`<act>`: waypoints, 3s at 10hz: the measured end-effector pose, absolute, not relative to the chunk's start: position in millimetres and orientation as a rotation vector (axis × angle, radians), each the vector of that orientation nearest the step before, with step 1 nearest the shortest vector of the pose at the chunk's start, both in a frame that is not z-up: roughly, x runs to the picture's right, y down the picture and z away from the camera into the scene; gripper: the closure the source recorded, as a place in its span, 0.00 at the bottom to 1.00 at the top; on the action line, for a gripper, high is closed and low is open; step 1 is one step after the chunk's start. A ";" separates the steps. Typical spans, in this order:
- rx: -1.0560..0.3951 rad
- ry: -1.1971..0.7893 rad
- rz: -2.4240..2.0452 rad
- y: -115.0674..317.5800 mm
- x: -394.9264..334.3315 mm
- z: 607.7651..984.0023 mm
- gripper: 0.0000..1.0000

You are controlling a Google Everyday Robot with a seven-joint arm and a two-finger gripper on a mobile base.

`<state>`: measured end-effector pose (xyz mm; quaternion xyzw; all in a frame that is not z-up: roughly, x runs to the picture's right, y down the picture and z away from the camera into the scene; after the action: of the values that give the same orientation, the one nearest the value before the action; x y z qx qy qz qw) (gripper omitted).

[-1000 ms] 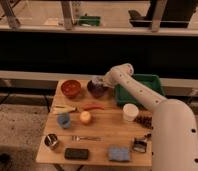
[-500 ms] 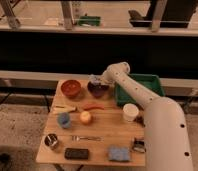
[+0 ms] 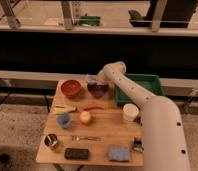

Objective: Wipe purple bowl with towel

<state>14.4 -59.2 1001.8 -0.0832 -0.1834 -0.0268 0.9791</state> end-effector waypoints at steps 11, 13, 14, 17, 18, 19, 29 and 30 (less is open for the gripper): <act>-0.191 -0.403 -0.049 -39.8 6.4 988.3 0.97; -0.207 -0.393 -0.040 -18.9 19.0 969.4 0.97; -0.221 -0.394 -0.035 0.8 22.8 949.8 0.97; -0.232 -0.387 -0.034 24.7 35.2 919.2 0.97; -0.232 -0.382 -0.040 28.5 37.0 912.5 0.97; -0.228 -0.378 -0.041 27.6 39.0 910.9 0.97; -0.207 -0.265 -0.056 -1.8 75.4 959.7 0.97; -0.207 -0.263 -0.055 -3.0 75.0 962.8 0.97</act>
<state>75.0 -3.0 962.8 -0.1032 -0.1308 -0.0273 0.9856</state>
